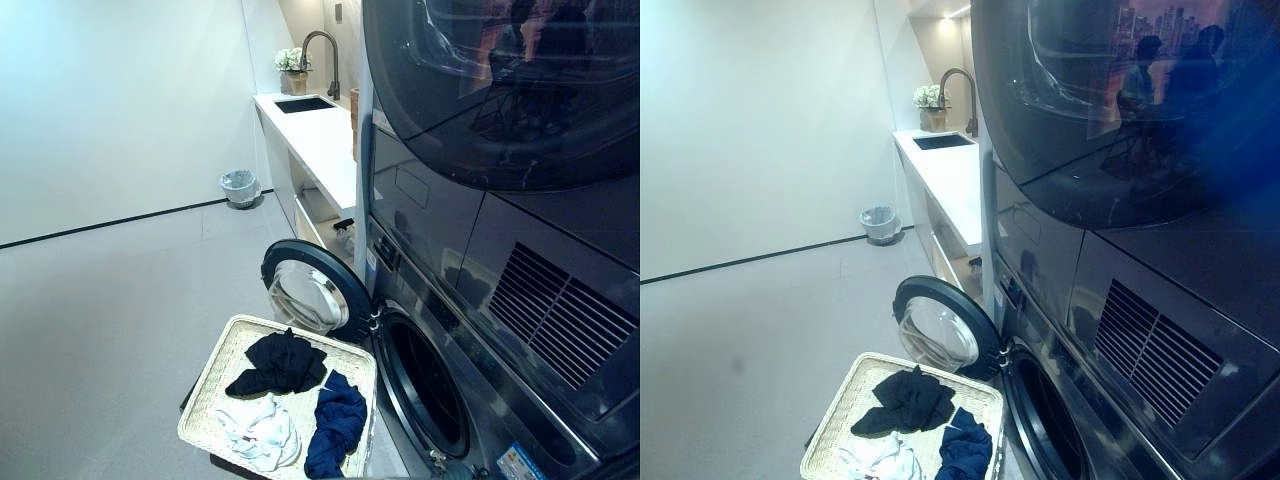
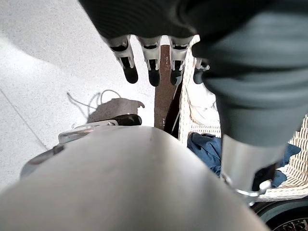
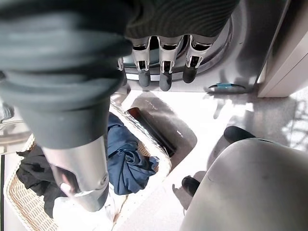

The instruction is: Put the clothes into the washing machine.

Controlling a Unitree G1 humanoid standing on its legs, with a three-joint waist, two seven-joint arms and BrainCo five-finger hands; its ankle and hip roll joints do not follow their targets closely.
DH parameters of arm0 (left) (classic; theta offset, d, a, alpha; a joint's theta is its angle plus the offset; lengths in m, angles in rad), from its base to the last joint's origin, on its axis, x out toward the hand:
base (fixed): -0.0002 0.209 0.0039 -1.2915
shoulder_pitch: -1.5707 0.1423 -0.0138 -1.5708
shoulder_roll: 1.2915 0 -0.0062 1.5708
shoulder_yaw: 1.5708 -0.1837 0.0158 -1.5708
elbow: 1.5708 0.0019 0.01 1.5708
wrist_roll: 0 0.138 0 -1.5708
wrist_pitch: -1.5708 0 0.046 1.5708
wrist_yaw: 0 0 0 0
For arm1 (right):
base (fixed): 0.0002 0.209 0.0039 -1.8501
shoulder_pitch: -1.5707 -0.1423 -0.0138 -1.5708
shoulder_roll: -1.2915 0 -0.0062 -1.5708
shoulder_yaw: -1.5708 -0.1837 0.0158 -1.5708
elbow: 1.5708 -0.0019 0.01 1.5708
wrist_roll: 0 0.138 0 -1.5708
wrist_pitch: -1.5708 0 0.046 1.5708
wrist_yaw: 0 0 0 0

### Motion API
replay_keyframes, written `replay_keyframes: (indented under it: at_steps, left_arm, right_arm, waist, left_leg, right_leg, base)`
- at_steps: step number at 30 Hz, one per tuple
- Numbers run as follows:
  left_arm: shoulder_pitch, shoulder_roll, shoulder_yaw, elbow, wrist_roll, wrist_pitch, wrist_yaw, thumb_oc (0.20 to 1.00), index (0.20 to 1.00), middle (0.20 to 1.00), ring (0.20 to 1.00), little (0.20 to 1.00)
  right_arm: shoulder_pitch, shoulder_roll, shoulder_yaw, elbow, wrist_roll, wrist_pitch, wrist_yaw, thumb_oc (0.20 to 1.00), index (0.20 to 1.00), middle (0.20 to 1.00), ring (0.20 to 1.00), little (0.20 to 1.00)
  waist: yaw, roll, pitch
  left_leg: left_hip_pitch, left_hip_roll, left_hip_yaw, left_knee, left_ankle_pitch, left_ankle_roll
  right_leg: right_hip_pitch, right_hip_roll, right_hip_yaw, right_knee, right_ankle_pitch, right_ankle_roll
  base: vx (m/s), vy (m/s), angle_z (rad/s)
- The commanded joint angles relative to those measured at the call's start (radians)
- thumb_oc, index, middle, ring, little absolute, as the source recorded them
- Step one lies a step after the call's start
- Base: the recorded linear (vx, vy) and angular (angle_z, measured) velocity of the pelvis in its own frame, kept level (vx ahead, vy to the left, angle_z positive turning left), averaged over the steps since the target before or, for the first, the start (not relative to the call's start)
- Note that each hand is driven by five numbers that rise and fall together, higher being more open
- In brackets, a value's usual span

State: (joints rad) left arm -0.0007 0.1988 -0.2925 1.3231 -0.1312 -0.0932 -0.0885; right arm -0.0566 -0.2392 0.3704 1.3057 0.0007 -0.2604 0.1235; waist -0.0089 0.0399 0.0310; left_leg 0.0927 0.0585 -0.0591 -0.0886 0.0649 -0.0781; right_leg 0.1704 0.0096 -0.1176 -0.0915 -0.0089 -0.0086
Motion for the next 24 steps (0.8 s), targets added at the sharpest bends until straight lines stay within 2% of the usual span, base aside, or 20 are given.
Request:
replay_keyframes:
  at_steps: [1, 4, 16, 24]
  left_arm:
    - [-0.083, -0.053, -0.016, 0.045, 0.013, -0.003, -0.02, 1.0, 1.0, 1.0, 1.0, 1.0]
    - [-0.082, -0.052, -0.016, 0.041, -0.003, -0.017, -0.004, 1.0, 1.0, 1.0, 1.0, 1.0]
    - [-0.082, -0.053, -0.003, 0.047, -0.011, -0.009, 0.019, 1.0, 1.0, 1.0, 1.0, 1.0]
    - [-0.085, -0.05, 0.001, 0.049, 0.008, -0.009, 0.088, 1.0, 1.0, 1.0, 1.0, 1.0]
  right_arm:
    - [-0.077, 0.056, 0.022, 0.031, -0.015, -0.022, 0.008, 1.0, 1.0, 1.0, 1.0, 1.0]
    - [-0.079, 0.053, 0.021, 0.03, -0.016, -0.021, 0.009, 1.0, 1.0, 1.0, 1.0, 1.0]
    - [-0.078, 0.053, 0.019, 0.032, -0.015, -0.019, 0.009, 1.0, 1.0, 1.0, 1.0, 1.0]
    - [-0.075, 0.054, 0.021, 0.036, -0.016, -0.023, 0.008, 1.0, 1.0, 1.0, 1.0, 1.0]
  waist:
    - [0.023, -0.065, 0.022]
    - [0.023, -0.063, 0.024]
    - [0.024, -0.064, 0.027]
    - [0.023, -0.064, 0.033]
  left_leg:
    - [0.043, -0.107, 0.055, 0.005, -0.068, 0.079]
    - [0.043, -0.107, 0.056, 0.004, -0.068, 0.079]
    - [0.042, -0.108, 0.054, 0.004, -0.067, 0.079]
    - [0.041, -0.109, 0.05, 0.007, -0.068, 0.083]
  right_leg:
    - [-0.053, -0.053, 0.022, 0.004, 0.081, 0.083]
    - [-0.054, -0.053, 0.022, 0.004, 0.081, 0.082]
    - [-0.053, -0.055, 0.02, 0.004, 0.082, 0.083]
    - [-0.051, -0.056, 0.022, 0.016, 0.073, 0.08]
  base:
    - [0.0, 0.0, 0.0]
    - [0.0, 0.0, 0.0]
    - [0.0, 0.0, 0.0]
    - [0.0, 0.002, 0.0]
